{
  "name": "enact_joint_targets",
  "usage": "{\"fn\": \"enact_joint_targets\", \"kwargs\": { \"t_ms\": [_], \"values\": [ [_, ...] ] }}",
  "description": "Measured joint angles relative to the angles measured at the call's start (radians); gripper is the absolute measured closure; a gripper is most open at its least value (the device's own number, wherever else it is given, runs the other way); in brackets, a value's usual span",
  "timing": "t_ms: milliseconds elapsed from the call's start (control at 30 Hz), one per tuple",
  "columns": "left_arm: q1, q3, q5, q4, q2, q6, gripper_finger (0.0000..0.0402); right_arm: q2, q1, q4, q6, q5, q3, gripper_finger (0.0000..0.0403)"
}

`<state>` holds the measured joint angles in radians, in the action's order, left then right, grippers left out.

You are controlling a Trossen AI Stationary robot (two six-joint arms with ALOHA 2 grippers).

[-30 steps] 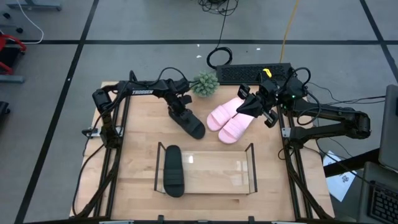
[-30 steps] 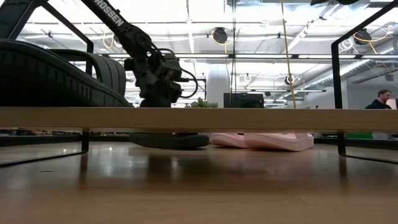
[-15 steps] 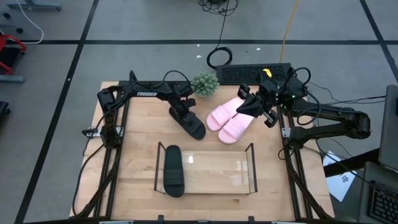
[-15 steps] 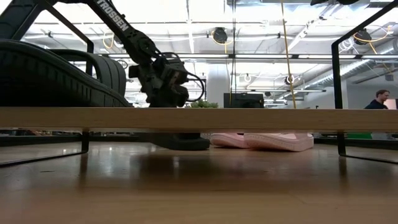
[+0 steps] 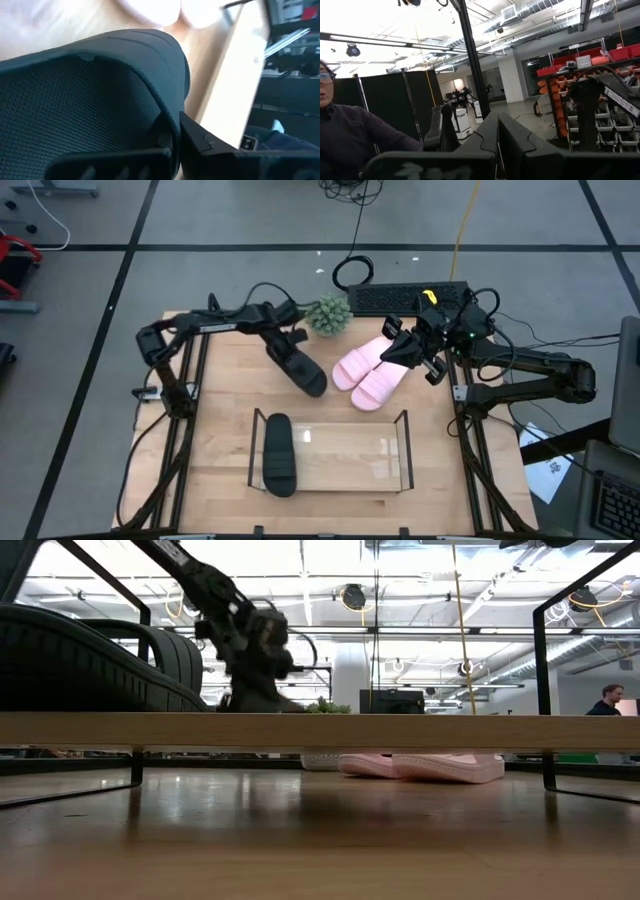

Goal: Pick and place slides into the shelf
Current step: Put the right black slipper on the shelf

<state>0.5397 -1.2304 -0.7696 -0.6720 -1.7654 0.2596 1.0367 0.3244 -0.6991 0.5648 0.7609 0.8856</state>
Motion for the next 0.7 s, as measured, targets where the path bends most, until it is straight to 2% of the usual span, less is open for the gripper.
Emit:
{"fn": "enact_joint_targets", "kwargs": {
  "t_ms": [200,367,533,700],
  "values": [
    [0.016,0.0,-0.029,0.0,0.154,0.029,0.04,0.0,0.0,-0.007,-0.001,-0.004,0.0,0.0399],
    [-0.021,-0.001,-0.102,0.005,0.282,0.071,0.0401,0.0,0.0,-0.008,-0.001,-0.027,0.0,0.0399],
    [-0.117,-0.002,-0.132,0.074,0.387,0.141,0.0401,0.0,0.0,-0.007,-0.004,-0.048,0.0,0.0399],
    [-0.258,-0.002,-0.153,0.146,0.417,0.203,0.0401,0.0,0.0,-0.019,-0.006,-0.084,0.0,0.0399]
  ]
}}
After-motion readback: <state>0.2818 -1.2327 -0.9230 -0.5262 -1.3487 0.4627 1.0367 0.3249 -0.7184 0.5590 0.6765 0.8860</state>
